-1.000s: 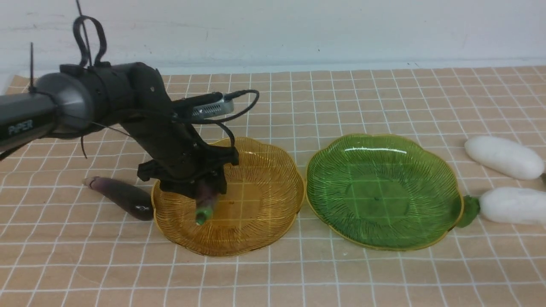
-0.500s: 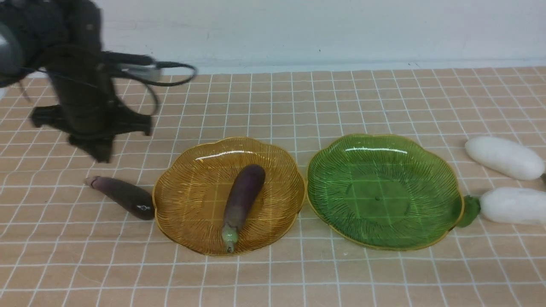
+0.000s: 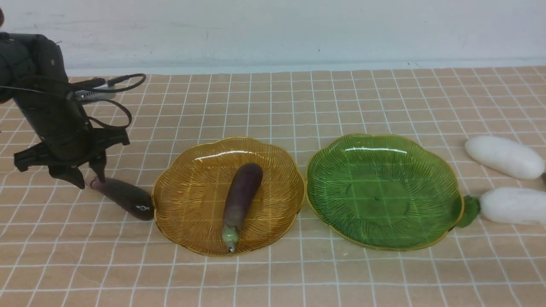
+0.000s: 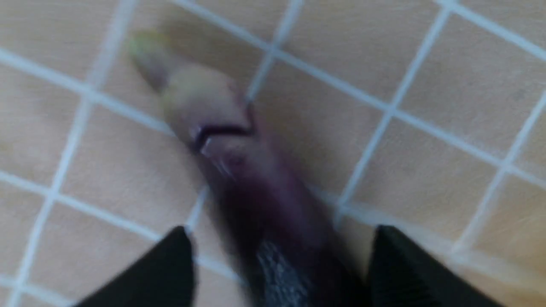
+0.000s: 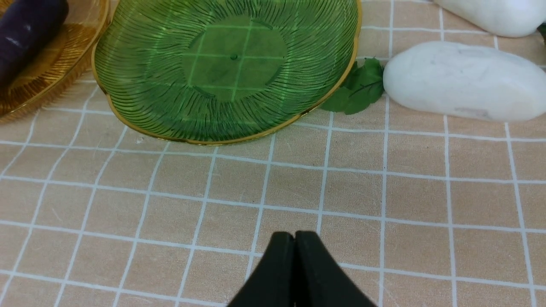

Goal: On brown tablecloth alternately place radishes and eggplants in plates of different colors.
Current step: 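Pick up the eggplant and place it in the yellow plate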

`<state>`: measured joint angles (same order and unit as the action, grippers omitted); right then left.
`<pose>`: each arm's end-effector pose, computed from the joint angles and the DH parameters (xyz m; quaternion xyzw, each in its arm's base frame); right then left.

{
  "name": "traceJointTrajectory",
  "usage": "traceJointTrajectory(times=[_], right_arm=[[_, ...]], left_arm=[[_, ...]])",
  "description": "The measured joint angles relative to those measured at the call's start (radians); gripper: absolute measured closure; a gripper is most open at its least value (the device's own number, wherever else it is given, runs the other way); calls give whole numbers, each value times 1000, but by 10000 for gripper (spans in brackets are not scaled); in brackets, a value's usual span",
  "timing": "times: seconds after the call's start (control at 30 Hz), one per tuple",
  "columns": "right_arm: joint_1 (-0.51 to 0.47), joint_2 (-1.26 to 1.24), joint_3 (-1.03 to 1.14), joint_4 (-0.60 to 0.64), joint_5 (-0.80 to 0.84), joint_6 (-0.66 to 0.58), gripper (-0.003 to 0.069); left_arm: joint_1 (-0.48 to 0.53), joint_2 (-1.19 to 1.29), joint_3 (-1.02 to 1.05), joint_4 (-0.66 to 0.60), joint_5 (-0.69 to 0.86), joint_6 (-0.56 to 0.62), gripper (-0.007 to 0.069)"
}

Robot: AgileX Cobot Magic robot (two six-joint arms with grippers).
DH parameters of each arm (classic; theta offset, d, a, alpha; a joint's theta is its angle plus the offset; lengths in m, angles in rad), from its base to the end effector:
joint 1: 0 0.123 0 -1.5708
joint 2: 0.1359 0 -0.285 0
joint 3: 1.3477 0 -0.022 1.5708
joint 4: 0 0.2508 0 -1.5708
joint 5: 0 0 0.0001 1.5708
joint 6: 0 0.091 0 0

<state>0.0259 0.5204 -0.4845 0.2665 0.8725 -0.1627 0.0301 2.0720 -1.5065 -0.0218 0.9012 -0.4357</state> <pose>0.0848 0.0206 0.2675 -0.0448 0.9222 0.1009 0.3706 0.4194 0.0111 0.1668 -0.2355 0.9671 -0.0282 0.0917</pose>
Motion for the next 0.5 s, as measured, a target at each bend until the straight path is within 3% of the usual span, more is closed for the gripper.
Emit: traceJointTrajectory(times=[0.1, 0.13, 0.2, 0.5], right_arm=[[0, 0, 0, 0, -2, 0, 674], [0, 0, 0, 0, -4, 0, 674], [0, 0, 0, 0, -4, -1, 674], [0, 0, 0, 0, -6, -4, 674]], left_arm=[[-1, 23, 14, 13, 52, 38, 253], [0, 29, 13, 4, 57, 52, 322], [0, 29, 13, 10, 63, 71, 373], [0, -1, -55, 13, 218, 216, 379]])
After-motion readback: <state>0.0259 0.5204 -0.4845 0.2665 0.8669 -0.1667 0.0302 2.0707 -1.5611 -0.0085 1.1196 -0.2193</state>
